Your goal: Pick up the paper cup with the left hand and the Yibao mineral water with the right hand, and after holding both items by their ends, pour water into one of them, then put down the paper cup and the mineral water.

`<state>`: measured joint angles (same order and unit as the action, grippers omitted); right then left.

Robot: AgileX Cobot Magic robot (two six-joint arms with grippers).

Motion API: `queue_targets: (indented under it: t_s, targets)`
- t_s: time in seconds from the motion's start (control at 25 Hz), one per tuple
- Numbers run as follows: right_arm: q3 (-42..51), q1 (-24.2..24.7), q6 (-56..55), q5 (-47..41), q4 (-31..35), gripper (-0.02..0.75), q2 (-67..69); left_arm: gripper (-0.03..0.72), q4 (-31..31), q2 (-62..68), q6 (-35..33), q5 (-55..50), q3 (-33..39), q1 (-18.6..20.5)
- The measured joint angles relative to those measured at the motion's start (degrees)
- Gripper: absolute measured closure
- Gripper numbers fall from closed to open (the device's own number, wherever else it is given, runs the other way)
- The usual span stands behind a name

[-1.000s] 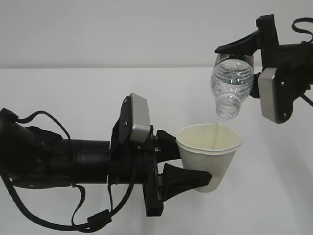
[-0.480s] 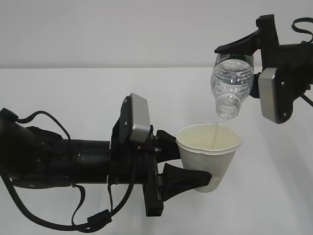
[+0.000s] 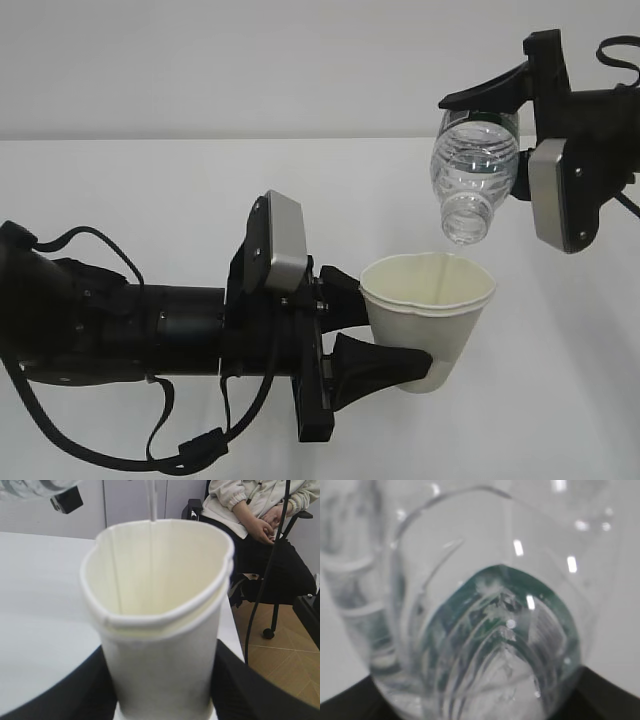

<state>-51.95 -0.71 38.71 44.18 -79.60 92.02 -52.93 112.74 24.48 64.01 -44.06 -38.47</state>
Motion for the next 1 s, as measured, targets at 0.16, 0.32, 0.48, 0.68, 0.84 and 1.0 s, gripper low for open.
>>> queue_targets:
  t_s: [0.16, 0.32, 0.48, 0.68, 0.84, 1.0]
  targets:
    - [0.00, 0.00, 0.00, 0.00, 0.00, 0.249, 0.00, 0.291, 0.00, 0.00, 0.00, 0.00, 0.00, 0.00]
    - [0.00, 0.00, 0.10, 0.00, 0.00, 0.249, 0.00, 0.291, 0.00, 0.00, 0.00, 0.00, 0.00, 0.00]
    - [0.00, 0.00, 0.10, 0.00, 0.00, 0.249, 0.00, 0.291, 0.00, 0.00, 0.00, 0.00, 0.00, 0.00]
    - [0.00, 0.00, 0.10, 0.09, 0.00, 0.249, 0.00, 0.291, 0.00, 0.00, 0.00, 0.00, 0.00, 0.00]
    - [0.00, 0.00, 0.10, 0.09, 0.00, 0.249, 0.00, 0.291, 0.00, 0.00, 0.00, 0.00, 0.00, 0.00]
    - [0.00, 0.00, 0.10, 0.09, 0.00, 0.249, 0.00, 0.291, 0.00, 0.00, 0.00, 0.00, 0.00, 0.00]
